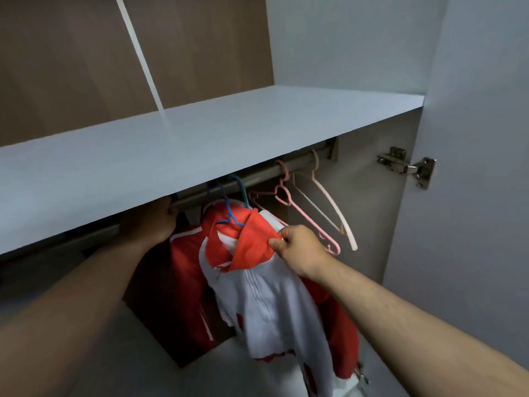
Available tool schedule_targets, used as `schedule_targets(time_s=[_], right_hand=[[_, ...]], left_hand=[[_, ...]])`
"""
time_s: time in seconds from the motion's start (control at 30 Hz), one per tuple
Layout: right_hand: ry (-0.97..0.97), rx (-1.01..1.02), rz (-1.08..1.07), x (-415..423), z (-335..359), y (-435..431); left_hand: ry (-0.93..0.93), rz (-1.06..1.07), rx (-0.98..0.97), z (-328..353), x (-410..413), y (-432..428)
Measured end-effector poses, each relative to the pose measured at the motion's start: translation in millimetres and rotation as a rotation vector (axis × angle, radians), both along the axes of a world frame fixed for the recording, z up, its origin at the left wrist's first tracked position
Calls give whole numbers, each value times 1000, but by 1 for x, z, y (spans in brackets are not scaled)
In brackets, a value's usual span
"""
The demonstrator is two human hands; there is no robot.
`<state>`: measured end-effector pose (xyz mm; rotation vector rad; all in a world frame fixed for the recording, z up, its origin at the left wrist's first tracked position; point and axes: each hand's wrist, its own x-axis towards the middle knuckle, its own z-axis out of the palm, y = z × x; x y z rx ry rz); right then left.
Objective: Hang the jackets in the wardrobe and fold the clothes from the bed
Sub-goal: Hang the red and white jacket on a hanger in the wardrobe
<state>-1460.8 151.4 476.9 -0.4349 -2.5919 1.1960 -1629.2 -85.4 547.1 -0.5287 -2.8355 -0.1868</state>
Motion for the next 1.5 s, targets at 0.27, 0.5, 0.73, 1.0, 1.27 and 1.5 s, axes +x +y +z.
schedule_targets(time_s=[0.27, 0.5, 0.73, 1.0, 1.27, 1.5], right_hand=[[-26, 4, -140, -27, -3, -14], [15, 51, -135, -40, -9, -33], [-120, 31, -212, -44, -33, -39], [-185, 169, 10, -31, -27, -34], [-11, 409, 187, -11, 3, -6], [-111, 615, 301, 12, 1, 24]], left_hand=[[12, -26, -73, 4, -7, 3], [34, 0, -104, 3, -9, 1], [67, -8, -125, 2, -8, 2], [111, 5, -73, 1, 1, 6], [107, -60, -1, -33, 21, -7], [-179, -71, 11, -41, 81, 2]])
